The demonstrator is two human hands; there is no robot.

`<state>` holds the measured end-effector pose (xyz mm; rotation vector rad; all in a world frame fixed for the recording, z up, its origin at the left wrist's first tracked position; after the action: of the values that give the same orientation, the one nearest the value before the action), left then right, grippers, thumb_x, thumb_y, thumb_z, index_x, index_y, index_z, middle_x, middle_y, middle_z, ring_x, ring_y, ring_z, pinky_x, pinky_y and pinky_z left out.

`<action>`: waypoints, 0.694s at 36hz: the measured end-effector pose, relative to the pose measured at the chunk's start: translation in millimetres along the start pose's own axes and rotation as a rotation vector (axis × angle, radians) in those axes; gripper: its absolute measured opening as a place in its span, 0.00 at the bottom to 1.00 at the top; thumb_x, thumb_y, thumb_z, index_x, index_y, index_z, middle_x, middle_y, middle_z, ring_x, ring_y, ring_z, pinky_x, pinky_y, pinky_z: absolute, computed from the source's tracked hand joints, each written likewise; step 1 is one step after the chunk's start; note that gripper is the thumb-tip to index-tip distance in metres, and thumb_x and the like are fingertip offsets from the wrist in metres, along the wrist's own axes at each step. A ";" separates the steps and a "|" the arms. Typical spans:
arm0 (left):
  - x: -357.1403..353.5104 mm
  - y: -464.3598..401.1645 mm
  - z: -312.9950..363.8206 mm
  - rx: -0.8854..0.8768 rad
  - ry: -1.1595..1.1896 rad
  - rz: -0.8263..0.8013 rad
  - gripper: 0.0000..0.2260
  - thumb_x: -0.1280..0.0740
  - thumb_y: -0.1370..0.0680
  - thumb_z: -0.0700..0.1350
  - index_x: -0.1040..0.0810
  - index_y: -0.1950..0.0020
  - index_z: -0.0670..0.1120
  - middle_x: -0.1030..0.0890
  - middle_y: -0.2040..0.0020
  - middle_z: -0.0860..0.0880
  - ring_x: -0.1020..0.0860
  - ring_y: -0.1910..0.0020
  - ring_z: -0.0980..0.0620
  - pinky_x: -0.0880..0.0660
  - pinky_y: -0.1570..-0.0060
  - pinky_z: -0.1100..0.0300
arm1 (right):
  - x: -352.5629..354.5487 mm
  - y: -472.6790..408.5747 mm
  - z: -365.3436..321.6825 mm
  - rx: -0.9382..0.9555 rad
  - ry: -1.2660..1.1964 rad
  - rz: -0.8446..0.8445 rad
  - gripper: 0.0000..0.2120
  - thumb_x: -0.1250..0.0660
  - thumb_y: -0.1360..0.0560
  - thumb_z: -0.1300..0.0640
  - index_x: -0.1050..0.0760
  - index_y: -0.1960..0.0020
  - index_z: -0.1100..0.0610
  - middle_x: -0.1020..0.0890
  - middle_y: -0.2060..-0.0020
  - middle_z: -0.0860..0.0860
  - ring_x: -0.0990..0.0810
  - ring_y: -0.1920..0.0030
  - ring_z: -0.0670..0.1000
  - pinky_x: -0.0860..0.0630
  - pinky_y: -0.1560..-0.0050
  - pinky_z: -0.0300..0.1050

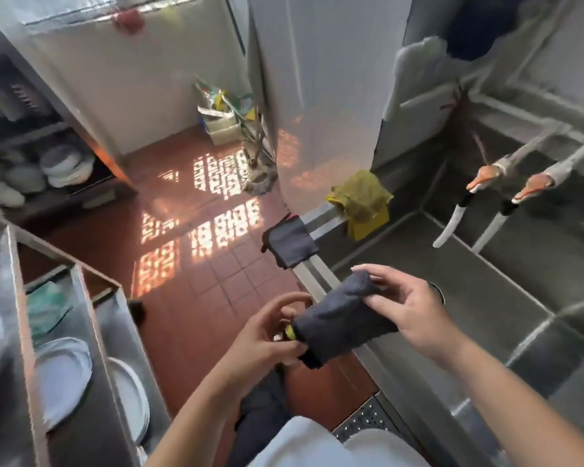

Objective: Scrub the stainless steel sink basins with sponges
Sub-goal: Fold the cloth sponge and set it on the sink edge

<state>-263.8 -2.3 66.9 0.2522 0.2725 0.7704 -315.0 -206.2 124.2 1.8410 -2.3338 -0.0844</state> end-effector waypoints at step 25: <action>122.2 -290.6 102.1 0.391 0.075 -0.623 0.15 0.24 0.29 0.40 0.17 0.43 0.40 0.16 0.46 0.39 0.16 0.50 0.42 0.19 0.49 0.49 | -5.4 -151.7 15.6 -0.589 -0.523 0.361 0.19 0.31 0.27 0.62 0.26 0.36 0.61 0.20 0.45 0.63 0.22 0.47 0.60 0.24 0.43 0.61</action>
<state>42.1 -128.7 50.8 0.4790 0.5424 0.1036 -170.7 -237.9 85.9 1.1868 -2.5168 -1.1834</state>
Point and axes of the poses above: each hand's wrist, its own y-axis away from the middle knuckle, its own x-axis out of the back of the hand, z = x × y, the point moved 9 cm from there along -y, towards the middle knuckle
